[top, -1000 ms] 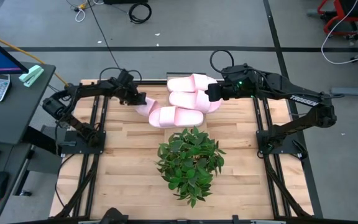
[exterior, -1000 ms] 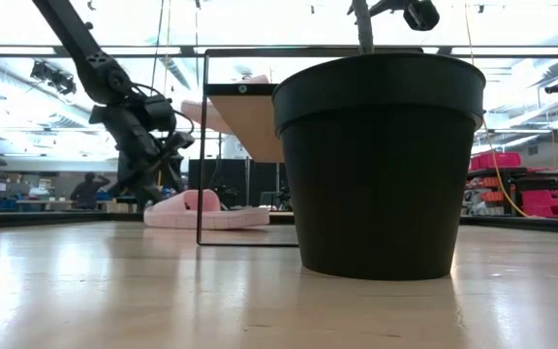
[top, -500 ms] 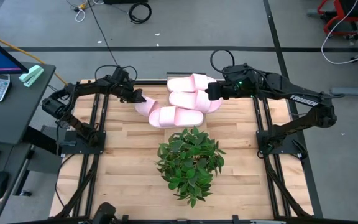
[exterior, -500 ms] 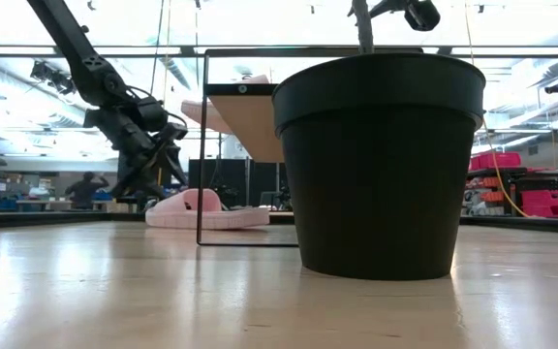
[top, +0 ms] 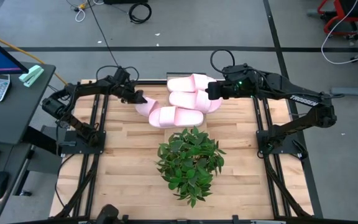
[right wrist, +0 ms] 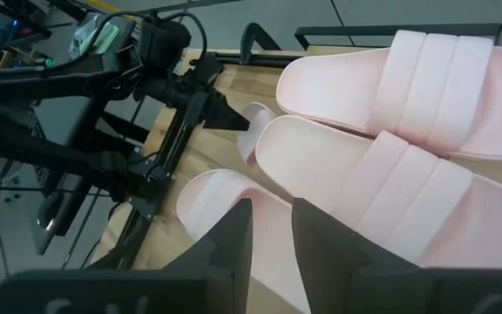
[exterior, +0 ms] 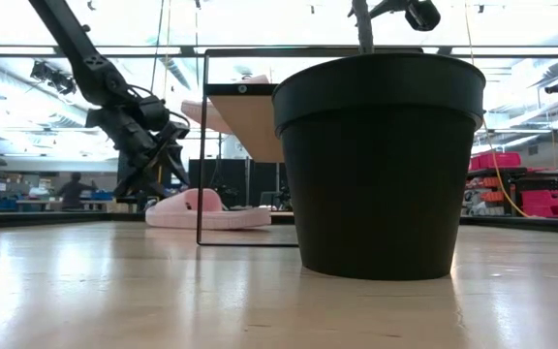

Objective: Pick and place slides into the shelf
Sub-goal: Put the pink slide on the shelf

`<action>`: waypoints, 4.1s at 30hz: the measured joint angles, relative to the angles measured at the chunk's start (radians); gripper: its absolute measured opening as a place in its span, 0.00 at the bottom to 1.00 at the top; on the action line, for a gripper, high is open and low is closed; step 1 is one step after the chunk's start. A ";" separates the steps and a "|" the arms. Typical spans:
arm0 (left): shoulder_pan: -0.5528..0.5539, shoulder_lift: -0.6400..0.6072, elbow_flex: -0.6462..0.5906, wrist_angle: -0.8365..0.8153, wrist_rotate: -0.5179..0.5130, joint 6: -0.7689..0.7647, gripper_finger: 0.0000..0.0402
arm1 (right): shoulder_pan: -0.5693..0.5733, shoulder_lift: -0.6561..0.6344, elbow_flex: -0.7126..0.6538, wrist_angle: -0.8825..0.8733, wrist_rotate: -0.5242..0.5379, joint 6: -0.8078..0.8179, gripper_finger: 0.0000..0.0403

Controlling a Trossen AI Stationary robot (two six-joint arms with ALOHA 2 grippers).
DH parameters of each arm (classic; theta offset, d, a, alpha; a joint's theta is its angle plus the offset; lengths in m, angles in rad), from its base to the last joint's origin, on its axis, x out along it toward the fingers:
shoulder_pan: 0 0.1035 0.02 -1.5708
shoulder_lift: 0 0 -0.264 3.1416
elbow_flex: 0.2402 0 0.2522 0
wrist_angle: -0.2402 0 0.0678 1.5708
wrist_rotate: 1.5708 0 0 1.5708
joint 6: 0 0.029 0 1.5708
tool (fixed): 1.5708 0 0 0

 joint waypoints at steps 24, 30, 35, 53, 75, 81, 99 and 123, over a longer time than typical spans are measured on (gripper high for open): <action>-0.107 0.000 -0.054 0.033 -0.200 -0.056 0.44 | 0.000 0.000 0.000 0.000 0.015 0.014 0.22; -0.108 0.000 -0.061 0.087 -0.220 -0.064 0.09 | 0.000 0.000 0.000 -0.002 0.024 0.014 0.20; -0.109 0.000 -0.061 0.127 -0.219 -0.064 0.02 | 0.000 0.000 0.000 -0.014 0.031 0.014 0.19; 0.023 -0.181 -0.061 0.060 -0.302 -0.056 0.00 | 0.000 0.000 0.000 -0.041 0.030 0.014 0.19; 0.102 -0.670 -0.061 0.059 -0.293 -0.307 0.00 | -0.003 0.000 0.000 -0.040 0.044 -0.019 0.19; 0.102 -0.764 -0.061 0.142 -0.304 -0.403 0.00 | -0.003 0.000 0.000 -0.041 0.062 -0.022 0.19; 0.082 -1.027 -0.061 0.246 -0.332 -0.696 0.00 | -0.003 0.000 0.000 -0.040 0.083 -0.031 0.19; -0.313 -1.185 0.005 0.218 -0.693 -0.836 0.00 | -0.057 0.000 0.000 -0.039 0.090 -0.030 0.19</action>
